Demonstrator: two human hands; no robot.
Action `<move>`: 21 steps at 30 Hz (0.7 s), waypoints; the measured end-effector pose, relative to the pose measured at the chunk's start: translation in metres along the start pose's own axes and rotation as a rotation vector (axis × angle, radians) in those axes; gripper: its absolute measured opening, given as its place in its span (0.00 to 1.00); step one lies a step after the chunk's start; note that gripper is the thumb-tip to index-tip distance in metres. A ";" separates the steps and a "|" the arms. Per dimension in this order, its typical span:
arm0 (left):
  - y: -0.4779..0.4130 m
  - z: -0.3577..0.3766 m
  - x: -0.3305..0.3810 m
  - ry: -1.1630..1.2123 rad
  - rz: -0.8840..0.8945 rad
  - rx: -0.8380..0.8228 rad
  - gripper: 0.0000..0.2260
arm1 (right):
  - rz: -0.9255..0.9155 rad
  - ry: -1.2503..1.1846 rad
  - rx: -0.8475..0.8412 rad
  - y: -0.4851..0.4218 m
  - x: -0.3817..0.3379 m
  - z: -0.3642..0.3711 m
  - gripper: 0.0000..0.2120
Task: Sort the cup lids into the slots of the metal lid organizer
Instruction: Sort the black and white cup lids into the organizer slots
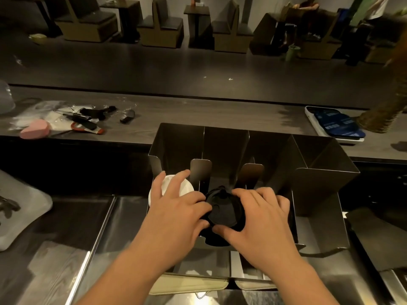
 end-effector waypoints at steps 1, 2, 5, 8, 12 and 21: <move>-0.001 0.000 0.002 -0.027 0.002 -0.008 0.11 | 0.015 0.015 -0.030 0.000 0.001 0.002 0.34; -0.002 0.001 0.004 -0.049 0.005 -0.014 0.11 | 0.025 0.021 -0.057 -0.001 0.002 0.004 0.36; -0.004 0.004 0.006 -0.084 0.005 -0.028 0.09 | 0.024 0.038 -0.091 -0.003 0.002 0.006 0.37; -0.005 0.007 0.007 -0.100 0.007 -0.052 0.09 | 0.024 0.079 -0.095 -0.005 0.000 0.006 0.38; -0.006 0.008 0.008 -0.094 0.036 -0.059 0.08 | 0.041 0.036 -0.119 -0.004 -0.002 0.010 0.37; 0.001 -0.010 0.002 0.072 -0.001 0.036 0.13 | -0.050 -0.043 -0.110 0.002 -0.002 0.000 0.37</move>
Point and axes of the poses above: each hand's wrist, its own y-axis away from the middle knuckle, its own z-axis out of the palm, x = y × z, the point moved 10 cm from there along -y, towards the middle knuckle, and after that the axes turned 10 degrees about -y, right-handed, at the moved point
